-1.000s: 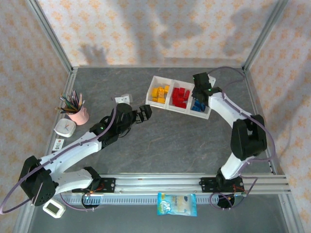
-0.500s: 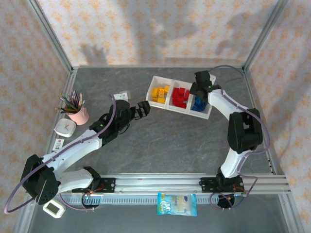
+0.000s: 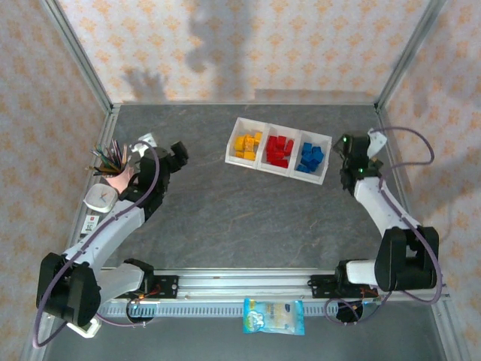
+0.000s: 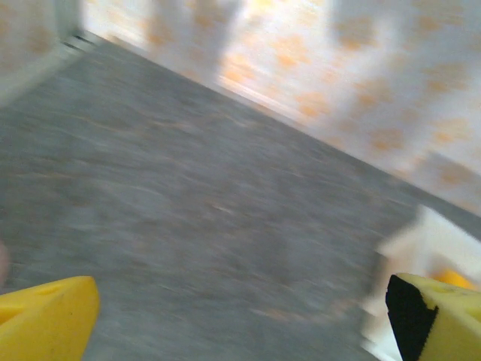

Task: Sort the legos into containers by color
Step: Reset both arms

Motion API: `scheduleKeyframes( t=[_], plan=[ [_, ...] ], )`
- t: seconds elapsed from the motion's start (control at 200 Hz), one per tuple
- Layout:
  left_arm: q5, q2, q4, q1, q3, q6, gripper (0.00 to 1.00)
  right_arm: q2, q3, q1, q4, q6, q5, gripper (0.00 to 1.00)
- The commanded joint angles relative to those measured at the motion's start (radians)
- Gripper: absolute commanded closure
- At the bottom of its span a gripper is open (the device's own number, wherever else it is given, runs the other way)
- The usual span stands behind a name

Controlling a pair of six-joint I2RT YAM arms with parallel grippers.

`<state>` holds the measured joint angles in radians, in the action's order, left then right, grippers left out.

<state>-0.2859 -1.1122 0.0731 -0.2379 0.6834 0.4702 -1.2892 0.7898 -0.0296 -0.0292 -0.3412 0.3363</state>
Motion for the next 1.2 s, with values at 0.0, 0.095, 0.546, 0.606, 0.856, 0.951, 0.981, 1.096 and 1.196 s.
scheduleKeyframes(
  t=[0.0, 0.095, 0.546, 0.606, 0.856, 0.951, 0.981, 1.096, 1.196],
  plan=[
    [-0.181, 0.006, 0.159, 0.057, -0.11, -0.143, 0.01, 0.036, -0.151, 0.003, 0.247, 0.069, 0.155, 0.0],
    [-0.194, 0.004, 0.327, 0.097, -0.22, -0.248, 0.01, 0.023, -0.292, 0.012, 0.481, 0.156, 0.142, 0.0],
    [0.066, -0.293, 1.126, 0.19, -0.458, -0.447, 0.0, -0.158, -0.517, 0.022, 1.132, 0.327, -0.283, 0.0],
    [0.121, -0.347, 1.161, 0.195, -0.454, -0.464, 0.0, -0.179, -0.575, 0.02, 1.252, 0.338, -0.315, 0.0],
    [0.2, -0.411, 1.208, 0.238, -0.458, -0.435, 0.0, -0.227, -0.57, 0.003, 1.273, 0.344, -0.278, 0.0],
    [0.171, -0.419, 1.246, 0.238, -0.474, -0.43, 0.0, -0.229, -0.568, -0.017, 1.273, 0.369, -0.268, 0.0],
    [0.164, -0.415, 1.246, 0.238, -0.476, -0.426, 0.0, -0.229, -0.56, -0.016, 1.268, 0.371, -0.278, 0.0],
    [0.165, -0.419, 1.25, 0.238, -0.474, -0.429, 0.0, -0.23, -0.565, -0.016, 1.274, 0.372, -0.278, 0.0],
    [0.165, -0.422, 1.257, 0.237, -0.474, -0.431, 0.0, -0.231, -0.562, -0.016, 1.27, 0.372, -0.28, 0.0]
  ],
)
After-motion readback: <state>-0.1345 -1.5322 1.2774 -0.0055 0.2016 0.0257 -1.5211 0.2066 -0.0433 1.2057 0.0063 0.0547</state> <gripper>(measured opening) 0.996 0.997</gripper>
